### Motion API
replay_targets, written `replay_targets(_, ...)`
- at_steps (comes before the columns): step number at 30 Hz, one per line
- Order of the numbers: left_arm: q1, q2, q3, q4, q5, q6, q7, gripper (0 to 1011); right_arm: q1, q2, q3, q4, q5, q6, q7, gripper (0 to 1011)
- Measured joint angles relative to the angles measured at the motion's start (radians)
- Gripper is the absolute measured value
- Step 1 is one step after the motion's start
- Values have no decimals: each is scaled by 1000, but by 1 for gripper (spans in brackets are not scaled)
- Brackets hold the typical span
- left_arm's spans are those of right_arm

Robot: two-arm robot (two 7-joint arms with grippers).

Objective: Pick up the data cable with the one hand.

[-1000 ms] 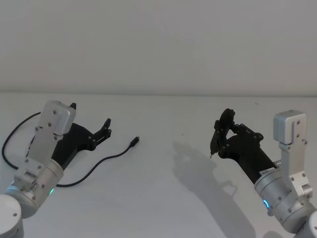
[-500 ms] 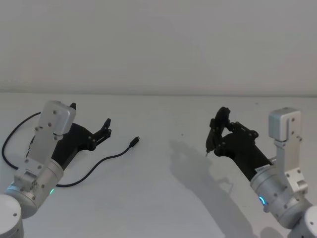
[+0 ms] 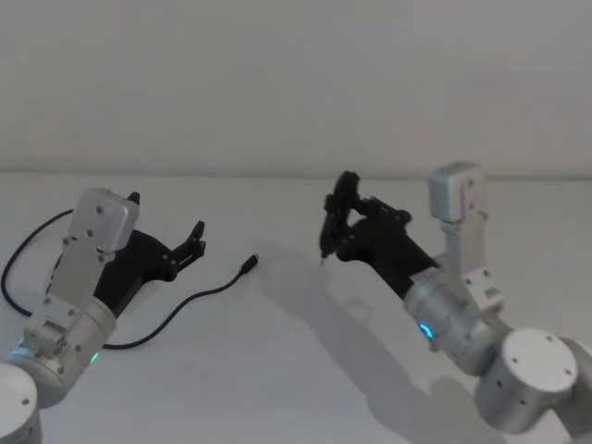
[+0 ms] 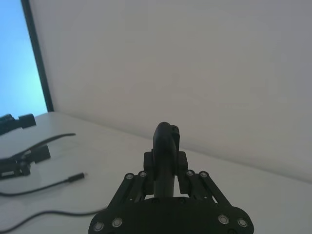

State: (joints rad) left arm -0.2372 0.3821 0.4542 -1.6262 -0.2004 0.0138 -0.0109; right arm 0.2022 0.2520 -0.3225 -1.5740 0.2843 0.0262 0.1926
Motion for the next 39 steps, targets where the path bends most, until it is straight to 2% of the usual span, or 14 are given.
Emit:
replay_targets(5, 0, 0, 0, 0, 0, 0, 0, 1001, 63, -34, -24, 61, -5, -7, 25, 275)
replay_targets(13, -9, 6, 2, 5, -3, 10, -26, 1001, 118, -65, -44, 116, -10, -13, 47, 275)
replay_targets(23, -55, 46, 27, 27, -25, 82, -150, 1001, 153, -85, -56, 150, -13, -17, 62, 274)
replay_targets(33, -118, 87, 63, 68, -17, 165, -266, 1001, 168, -93, -62, 166, -15, -18, 68, 274)
replay_targets(39, -141, 97, 71, 95, -16, 199, -309, 1001, 174, -96, -63, 171, -15, -19, 69, 275)
